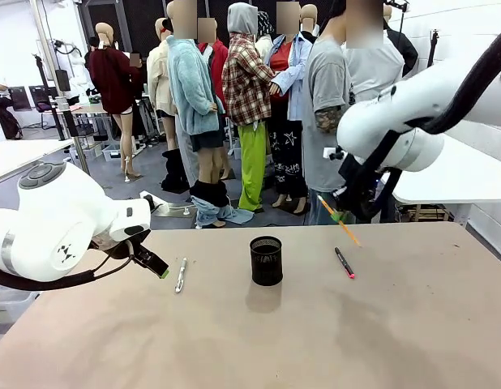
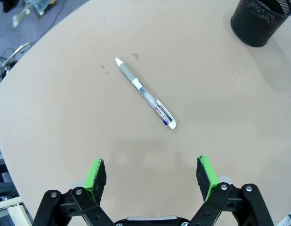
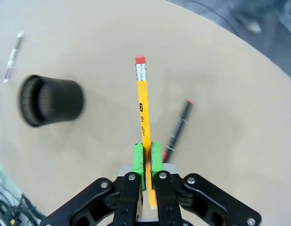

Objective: Place the pens into the pen holder.
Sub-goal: Pick up a writing instrument from the table and place it into the Pen holder.

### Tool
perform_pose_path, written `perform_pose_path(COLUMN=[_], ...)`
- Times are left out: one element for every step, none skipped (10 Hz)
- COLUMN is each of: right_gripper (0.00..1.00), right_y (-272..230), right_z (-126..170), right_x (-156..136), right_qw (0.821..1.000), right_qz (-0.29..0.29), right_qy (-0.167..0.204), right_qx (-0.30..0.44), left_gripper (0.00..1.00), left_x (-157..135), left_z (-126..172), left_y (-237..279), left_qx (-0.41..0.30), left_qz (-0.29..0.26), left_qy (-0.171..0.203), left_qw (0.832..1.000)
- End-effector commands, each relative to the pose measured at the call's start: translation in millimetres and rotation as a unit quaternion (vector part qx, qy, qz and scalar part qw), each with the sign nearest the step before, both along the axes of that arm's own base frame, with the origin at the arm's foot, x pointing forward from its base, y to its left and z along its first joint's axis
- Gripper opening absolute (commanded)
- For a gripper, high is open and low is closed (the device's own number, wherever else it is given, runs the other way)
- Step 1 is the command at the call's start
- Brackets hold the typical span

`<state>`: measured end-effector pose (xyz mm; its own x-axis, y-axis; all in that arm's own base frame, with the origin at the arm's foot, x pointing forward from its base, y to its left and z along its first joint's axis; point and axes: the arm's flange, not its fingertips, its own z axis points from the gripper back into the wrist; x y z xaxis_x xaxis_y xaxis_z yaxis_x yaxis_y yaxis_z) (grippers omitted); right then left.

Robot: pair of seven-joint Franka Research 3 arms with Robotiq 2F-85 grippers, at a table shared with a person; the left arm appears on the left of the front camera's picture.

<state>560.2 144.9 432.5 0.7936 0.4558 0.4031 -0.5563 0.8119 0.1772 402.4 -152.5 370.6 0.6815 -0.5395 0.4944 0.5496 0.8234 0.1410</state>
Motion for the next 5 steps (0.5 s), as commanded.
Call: perform_pose_path(right_gripper=[0.0, 0.0, 0.0, 0.0, 0.0], right_y=[8, 18, 29, 40, 52], right_z=[-11, -6, -1, 2, 1], right_x=[-7, -6, -6, -7, -6], right_qw=[0.992, 0.986, 0.979, 0.962, 0.95], right_qz=[0.083, 0.104, 0.12, 0.161, 0.184], right_qy=[-0.023, -0.033, -0.052, -0.071, -0.076], right_qx=[0.093, 0.123, 0.154, 0.208, 0.239], left_gripper=[1.0, 1.0, 1.0, 1.0, 1.0], left_x=[0, 0, 0, 0, 0], left_z=[1, 1, 1, 1, 1], left_y=[2, 2, 2, 2, 2], left_qx=[-0.001, -0.001, -0.001, -0.001, -0.001], left_qz=[0.002, 0.002, 0.002, 0.002, 0.002], left_qy=[0.0, 0.0, 0.0, 0.0, 0.0], left_qw=[1.0, 1.0, 1.0, 1.0, 1.0])
